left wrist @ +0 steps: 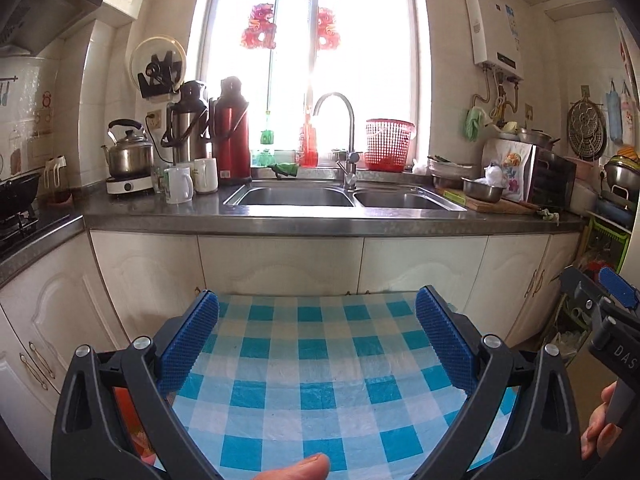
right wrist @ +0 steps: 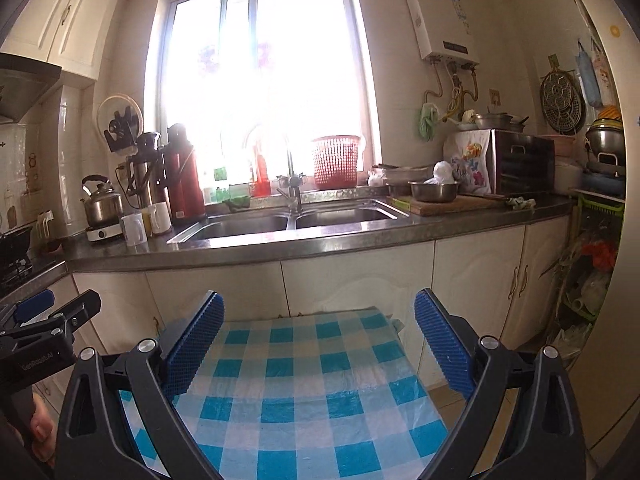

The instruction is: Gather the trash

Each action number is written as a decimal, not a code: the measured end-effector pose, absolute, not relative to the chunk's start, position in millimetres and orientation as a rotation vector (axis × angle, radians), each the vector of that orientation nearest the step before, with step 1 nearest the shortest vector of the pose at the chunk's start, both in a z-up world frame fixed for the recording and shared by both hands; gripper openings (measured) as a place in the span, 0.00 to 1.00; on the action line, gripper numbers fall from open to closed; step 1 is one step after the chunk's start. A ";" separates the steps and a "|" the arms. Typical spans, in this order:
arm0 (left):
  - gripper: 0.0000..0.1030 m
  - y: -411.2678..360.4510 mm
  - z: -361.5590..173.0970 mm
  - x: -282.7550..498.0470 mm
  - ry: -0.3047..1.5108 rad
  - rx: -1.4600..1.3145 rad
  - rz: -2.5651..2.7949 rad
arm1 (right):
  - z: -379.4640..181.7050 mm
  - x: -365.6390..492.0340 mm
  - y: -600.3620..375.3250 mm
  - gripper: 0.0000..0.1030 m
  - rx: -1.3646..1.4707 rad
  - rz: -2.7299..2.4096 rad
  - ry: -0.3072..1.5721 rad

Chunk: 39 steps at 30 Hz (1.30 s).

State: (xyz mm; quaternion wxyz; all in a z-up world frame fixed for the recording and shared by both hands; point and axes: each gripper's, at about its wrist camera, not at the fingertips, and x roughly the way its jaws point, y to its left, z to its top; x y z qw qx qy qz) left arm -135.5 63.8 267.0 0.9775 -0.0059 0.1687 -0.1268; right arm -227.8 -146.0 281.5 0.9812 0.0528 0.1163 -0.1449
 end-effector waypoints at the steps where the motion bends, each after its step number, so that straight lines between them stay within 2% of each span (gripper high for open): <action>1: 0.96 63.7 271.0 -139.6 0.329 -0.007 -0.254 | 287.4 -233.2 -144.1 0.93 0.097 -0.301 0.215; 16: 0.96 79.9 299.8 -176.9 0.232 -0.011 -0.233 | 336.0 -285.2 -110.0 0.95 -0.001 -0.358 0.016; 39: 0.96 81.8 310.0 -197.9 0.181 -0.009 -0.238 | 346.4 -303.2 -98.8 0.95 -0.009 -0.354 -0.046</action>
